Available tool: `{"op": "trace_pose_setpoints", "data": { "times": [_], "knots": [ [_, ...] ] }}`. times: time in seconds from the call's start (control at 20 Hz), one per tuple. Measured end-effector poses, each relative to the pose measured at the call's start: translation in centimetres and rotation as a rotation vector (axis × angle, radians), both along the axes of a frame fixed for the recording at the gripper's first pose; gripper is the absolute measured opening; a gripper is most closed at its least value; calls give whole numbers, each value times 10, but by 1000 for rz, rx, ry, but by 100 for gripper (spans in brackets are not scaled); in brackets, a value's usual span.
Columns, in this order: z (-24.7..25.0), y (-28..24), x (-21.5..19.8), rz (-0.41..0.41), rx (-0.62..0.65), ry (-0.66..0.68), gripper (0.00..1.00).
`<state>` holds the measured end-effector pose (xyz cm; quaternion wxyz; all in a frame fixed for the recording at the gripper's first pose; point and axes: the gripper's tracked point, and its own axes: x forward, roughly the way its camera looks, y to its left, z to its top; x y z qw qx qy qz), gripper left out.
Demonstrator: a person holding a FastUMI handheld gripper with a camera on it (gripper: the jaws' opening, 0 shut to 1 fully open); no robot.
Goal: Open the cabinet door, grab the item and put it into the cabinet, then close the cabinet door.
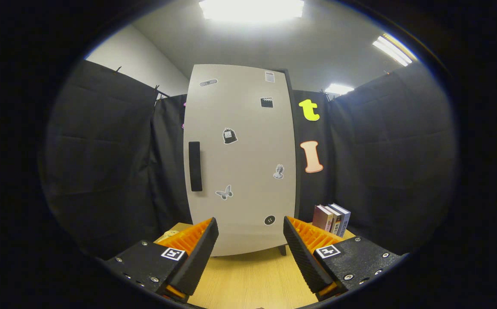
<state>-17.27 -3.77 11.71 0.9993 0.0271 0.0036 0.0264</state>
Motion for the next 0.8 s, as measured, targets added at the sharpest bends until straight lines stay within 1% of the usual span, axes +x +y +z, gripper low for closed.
{"op": "trace_pose_setpoints", "data": {
  "times": [0.15,0.35,0.8],
  "knots": [
    [-9,-3,-8,0,-8,14,94],
    [-6,-4,-13,-4,15,9,94],
    [-2,1,-7,-7,28,-1,94]
  ]
}}
